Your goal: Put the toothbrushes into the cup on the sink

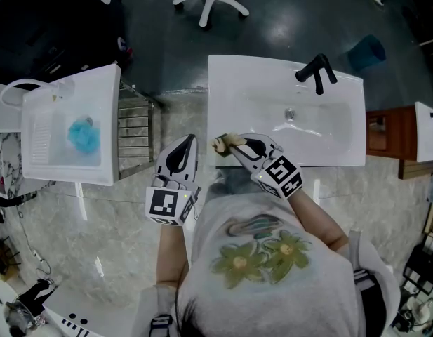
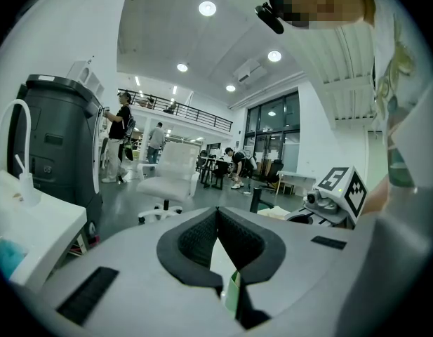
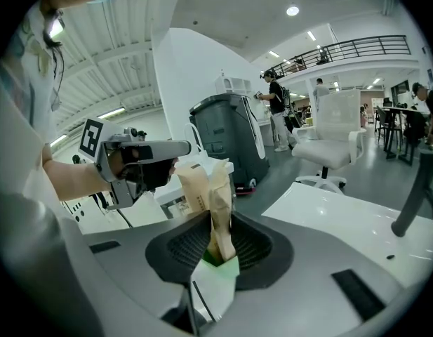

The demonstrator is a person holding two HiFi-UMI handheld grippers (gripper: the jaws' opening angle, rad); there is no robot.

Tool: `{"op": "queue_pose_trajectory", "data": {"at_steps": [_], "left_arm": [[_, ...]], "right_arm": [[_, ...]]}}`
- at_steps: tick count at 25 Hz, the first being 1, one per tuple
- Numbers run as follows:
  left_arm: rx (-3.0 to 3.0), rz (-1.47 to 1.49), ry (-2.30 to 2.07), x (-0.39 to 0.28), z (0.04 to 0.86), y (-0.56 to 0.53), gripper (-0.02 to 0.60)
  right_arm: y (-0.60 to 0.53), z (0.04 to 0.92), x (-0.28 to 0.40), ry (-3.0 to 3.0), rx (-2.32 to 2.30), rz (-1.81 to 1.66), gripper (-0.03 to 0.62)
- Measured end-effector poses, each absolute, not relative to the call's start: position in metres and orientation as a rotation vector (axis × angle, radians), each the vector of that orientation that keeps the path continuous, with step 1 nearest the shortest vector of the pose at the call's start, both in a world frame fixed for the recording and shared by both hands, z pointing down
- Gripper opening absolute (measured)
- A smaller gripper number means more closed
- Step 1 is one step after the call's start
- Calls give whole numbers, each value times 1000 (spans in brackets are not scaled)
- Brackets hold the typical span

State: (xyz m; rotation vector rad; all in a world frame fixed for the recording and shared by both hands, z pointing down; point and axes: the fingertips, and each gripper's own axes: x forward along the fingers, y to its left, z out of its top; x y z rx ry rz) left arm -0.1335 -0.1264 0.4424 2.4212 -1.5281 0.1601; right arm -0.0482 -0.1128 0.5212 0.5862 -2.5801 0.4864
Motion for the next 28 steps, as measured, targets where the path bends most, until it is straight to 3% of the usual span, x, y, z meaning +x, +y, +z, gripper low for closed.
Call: {"op": "queue_pose_trajectory", "data": {"at_steps": [10,20,28], "left_arm": [[2448,161,-1512,-128,445,-122,18],[2450,186,-1492,-123,448,-113,18],[2472,172,-1497,-118,440,-107,18]], "right_arm": [[-110,523,-46,-2571,595,495,78],[-106,525,-44,-2567,606,500,161],[-112,490,-38,-2638,702,444,183]]}}
